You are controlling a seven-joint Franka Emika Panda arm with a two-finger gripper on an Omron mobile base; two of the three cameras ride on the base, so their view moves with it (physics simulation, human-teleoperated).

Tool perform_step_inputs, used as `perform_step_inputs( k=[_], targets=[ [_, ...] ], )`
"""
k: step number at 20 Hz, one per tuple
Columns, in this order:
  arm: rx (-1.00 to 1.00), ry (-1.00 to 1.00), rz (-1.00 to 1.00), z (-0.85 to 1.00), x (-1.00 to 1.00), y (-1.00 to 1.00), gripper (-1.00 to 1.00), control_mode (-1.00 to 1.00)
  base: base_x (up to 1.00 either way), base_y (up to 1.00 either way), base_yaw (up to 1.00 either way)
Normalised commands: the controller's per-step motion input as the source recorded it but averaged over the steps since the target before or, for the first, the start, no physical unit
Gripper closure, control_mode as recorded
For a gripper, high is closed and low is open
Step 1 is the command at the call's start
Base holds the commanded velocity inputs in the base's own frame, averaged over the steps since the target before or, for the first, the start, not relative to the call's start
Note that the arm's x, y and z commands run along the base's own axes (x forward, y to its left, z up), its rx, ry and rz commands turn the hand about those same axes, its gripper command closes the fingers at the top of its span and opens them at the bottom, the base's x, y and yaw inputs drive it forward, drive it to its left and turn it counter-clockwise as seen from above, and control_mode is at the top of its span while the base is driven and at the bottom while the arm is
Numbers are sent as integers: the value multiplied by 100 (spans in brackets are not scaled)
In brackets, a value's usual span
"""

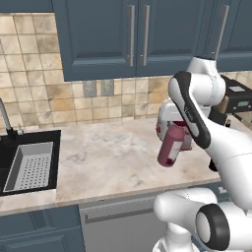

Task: There is a wine glass and glass cup on the dining counter. Place the wine bottle next to the wine glass and the juice bottle next to the glass cup.

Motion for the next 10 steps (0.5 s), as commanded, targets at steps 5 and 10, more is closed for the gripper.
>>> perform_step_inputs(
  k=[5,10],
  targets=[
    [1,3,0,17,-16,0,100,-100,0,0,0],
    [1,0,0,0,0,0,100,100,0,0,0]
  ],
)
